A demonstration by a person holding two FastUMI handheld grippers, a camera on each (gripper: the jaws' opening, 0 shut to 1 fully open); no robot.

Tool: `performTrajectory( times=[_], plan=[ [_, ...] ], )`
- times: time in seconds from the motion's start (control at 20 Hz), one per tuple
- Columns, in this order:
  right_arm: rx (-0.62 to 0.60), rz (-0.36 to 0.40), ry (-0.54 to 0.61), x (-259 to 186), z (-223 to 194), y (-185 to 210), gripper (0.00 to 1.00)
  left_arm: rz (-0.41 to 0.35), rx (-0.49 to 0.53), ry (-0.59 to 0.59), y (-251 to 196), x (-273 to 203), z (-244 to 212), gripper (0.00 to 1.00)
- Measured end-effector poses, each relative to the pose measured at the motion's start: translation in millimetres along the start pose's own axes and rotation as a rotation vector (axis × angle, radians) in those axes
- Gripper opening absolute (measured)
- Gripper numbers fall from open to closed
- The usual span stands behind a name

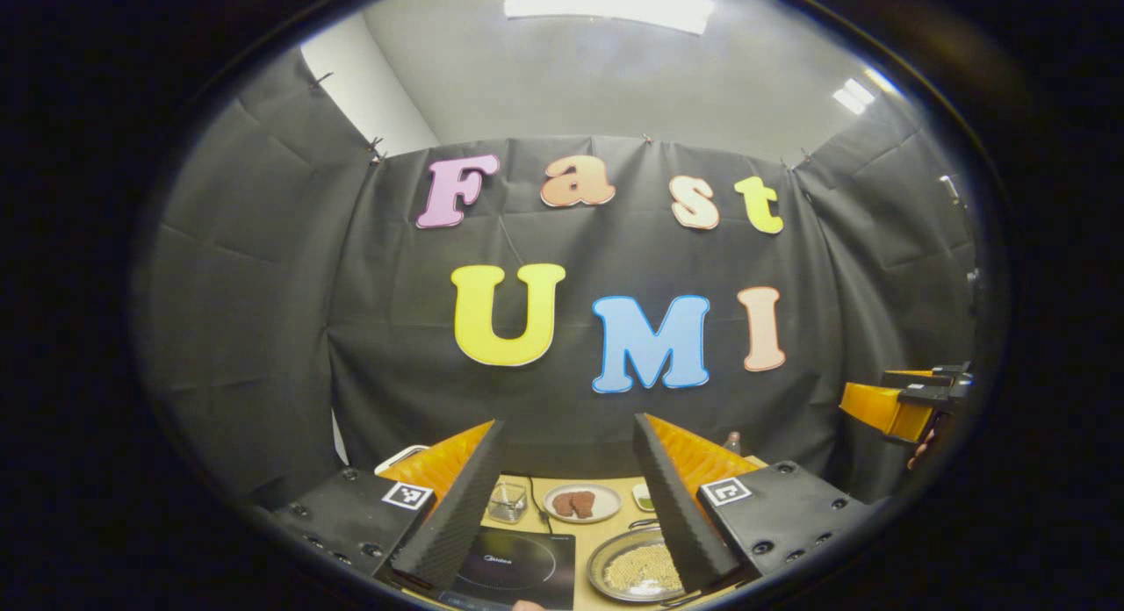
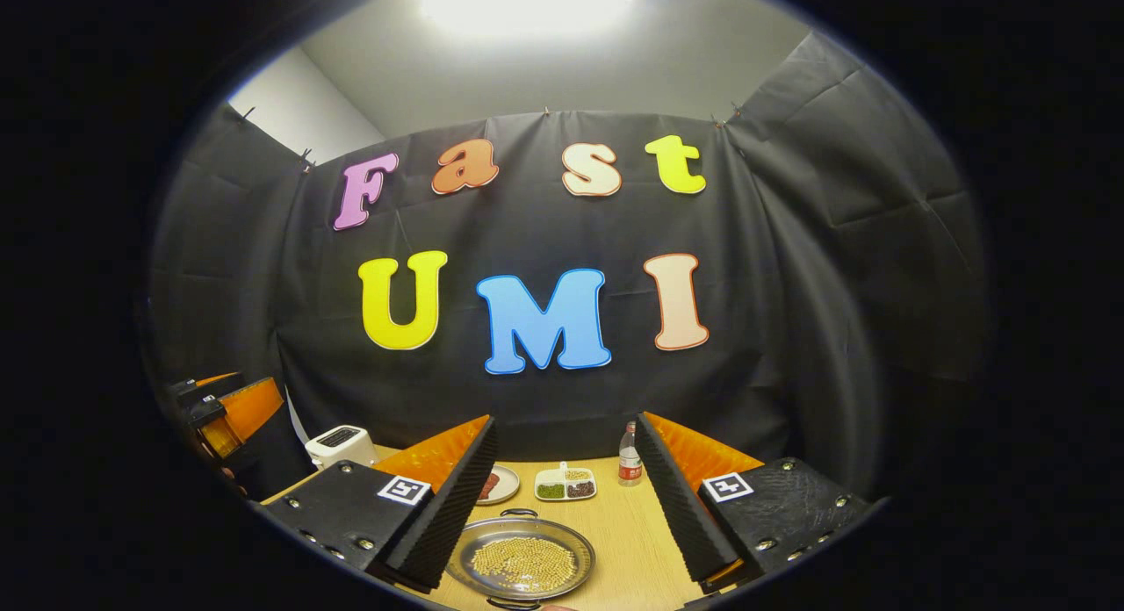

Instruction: First push the handle of the pot to place it horizontally, then grasp the pot with both hands and set it on the induction cooktop.

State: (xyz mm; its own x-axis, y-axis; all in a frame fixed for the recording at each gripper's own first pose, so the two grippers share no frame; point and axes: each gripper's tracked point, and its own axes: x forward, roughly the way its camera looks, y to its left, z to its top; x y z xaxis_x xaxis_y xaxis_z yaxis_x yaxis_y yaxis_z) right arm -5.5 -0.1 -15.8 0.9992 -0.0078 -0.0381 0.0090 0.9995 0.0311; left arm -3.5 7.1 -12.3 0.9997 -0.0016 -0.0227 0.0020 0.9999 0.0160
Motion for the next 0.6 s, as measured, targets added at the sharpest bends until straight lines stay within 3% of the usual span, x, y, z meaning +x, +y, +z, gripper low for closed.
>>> performTrajectory(
  times=[0.6],
  plan=[
    [-0.001, 0.004, 0.078, 2.7, -27.6, 0.9, 0.97, -0.024, 0.002, 0.053, -3.6, 3.5, -24.8, 0.92]
  ],
)
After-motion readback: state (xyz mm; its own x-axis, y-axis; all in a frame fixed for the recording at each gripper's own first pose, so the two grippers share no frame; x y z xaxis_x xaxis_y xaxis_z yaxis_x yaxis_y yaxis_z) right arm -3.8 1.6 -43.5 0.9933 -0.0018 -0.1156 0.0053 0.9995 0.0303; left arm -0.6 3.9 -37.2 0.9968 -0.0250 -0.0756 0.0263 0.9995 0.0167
